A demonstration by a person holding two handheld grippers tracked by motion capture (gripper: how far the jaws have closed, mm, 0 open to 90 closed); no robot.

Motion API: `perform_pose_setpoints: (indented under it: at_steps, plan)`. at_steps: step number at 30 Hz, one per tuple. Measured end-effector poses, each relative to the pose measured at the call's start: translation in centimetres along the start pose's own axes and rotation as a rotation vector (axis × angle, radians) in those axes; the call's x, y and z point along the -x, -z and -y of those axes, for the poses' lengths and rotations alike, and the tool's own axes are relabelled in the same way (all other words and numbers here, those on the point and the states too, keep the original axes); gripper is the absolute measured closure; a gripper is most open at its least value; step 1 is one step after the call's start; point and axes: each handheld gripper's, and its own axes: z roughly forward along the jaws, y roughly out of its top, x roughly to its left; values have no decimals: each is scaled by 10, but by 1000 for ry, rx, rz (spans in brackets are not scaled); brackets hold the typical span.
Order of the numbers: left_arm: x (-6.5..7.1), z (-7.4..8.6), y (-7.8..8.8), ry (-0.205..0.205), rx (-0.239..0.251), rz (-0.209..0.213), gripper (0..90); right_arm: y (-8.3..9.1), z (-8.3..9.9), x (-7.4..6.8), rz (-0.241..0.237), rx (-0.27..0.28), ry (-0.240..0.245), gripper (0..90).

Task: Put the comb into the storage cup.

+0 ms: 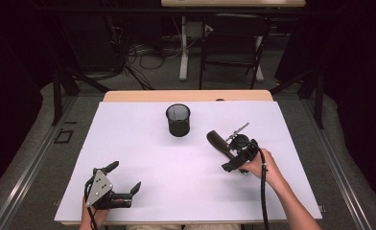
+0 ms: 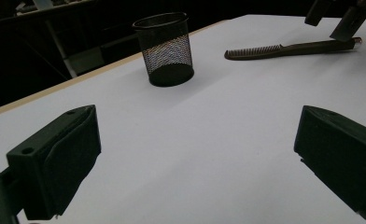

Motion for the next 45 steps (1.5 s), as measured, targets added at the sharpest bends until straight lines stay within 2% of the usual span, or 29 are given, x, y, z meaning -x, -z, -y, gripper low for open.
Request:
perform_pose_setpoints:
  at_steps: [3, 4, 5, 6, 7, 9, 13, 14, 16, 17, 19, 21, 22, 23, 24, 26, 27, 28, 29, 31, 33, 34, 36, 37, 38, 39, 40, 41, 45]
  plan:
    - [0, 0, 0, 1, 0, -1, 6, -3, -2, 2, -2, -1, -1, 0]
    - [0, 0, 0, 1, 0, -1, 5, -3, -3, 2, -5, -14, -6, 0]
    - [0, 0, 0, 1, -1, 0, 5, -2, -5, 2, -2, -52, -2, 0]
    - [0, 0, 0, 1, 0, 0, 5, -9, -3, 2, -10, 43, -14, 0]
    - [0, 0, 0, 1, 0, 0, 5, -5, -5, 2, -8, -19, -12, 0]
    - [0, 0, 0, 1, -2, 0, 4, -6, -9, 4, -8, -42, -9, 0]
    - [0, 0, -1, 4, -1, 0, 2, -10, -10, 4, -7, -32, -17, 0]
    - [0, 0, -1, 4, -1, 0, 2, -11, -11, 4, -8, -50, -28, 1]
    - [0, 0, -1, 4, -1, 1, 2, -10, -14, 5, -2, -95, -6, 17]
    - [0, 0, 0, 3, -1, 1, 2, -14, -13, 4, -9, -64, -21, 27]
    - [0, 0, 0, 4, -1, 1, 2, -15, -16, 6, -6, -63, -19, 107]
    - [0, 0, 0, 6, -1, 1, 2, -15, -17, 6, -3, -66, -24, 145]
    - [0, 0, 0, 6, -1, 1, 2, -16, -19, 7, 4, -80, -25, 196]
    - [0, 0, 0, 6, -1, 1, 2, -16, -19, 7, 4, -80, -25, 196]
    - [0, 0, 0, 6, -1, 2, 2, -15, -20, 8, 11, -92, -12, 239]
    - [0, 0, 0, 6, 0, 2, 2, -17, -21, 9, 13, -95, -27, 313]
    - [0, 0, 0, 7, 0, 3, 2, -18, -22, 10, 15, -77, -35, 358]
    - [0, 0, 0, 7, -1, 3, 2, -18, -22, 9, 14, -85, -59, 390]
    - [0, 0, 0, 7, -1, 3, 2, -19, -23, 13, 8, -86, -19, 417]
    - [-1, 0, 0, 8, 0, 3, 2, -21, -24, 13, 13, -105, -58, 492]
    - [0, 0, 0, 8, -1, 4, 2, -22, -25, 14, 9, -110, -64, 507]
    - [0, 0, 0, 8, -1, 5, 2, -21, -26, 16, 11, -116, -39, 529]
    - [-1, 0, -1, 6, -1, 5, 2, -21, -27, 17, 17, -143, -47, 549]
    - [0, 0, -1, 8, -1, 5, 2, -24, -26, 17, 9, -112, -63, 566]
    - [-1, 0, -1, 9, -1, 6, 2, -29, -24, 17, 1, -48, -78, 574]
    - [-1, 0, -1, 8, -1, 5, 2, -31, -24, 17, 1, -50, -82, 585]
    - [-1, 0, -1, 8, -1, 5, 2, -29, -26, 17, 8, -95, -94, 593]
    - [-1, 0, -1, 8, -1, 5, 2, -27, -29, 19, 19, -173, -71, 603]
    - [-1, 1, -1, 9, -3, 6, 2, -31, -30, 21, 18, -173, -79, 630]
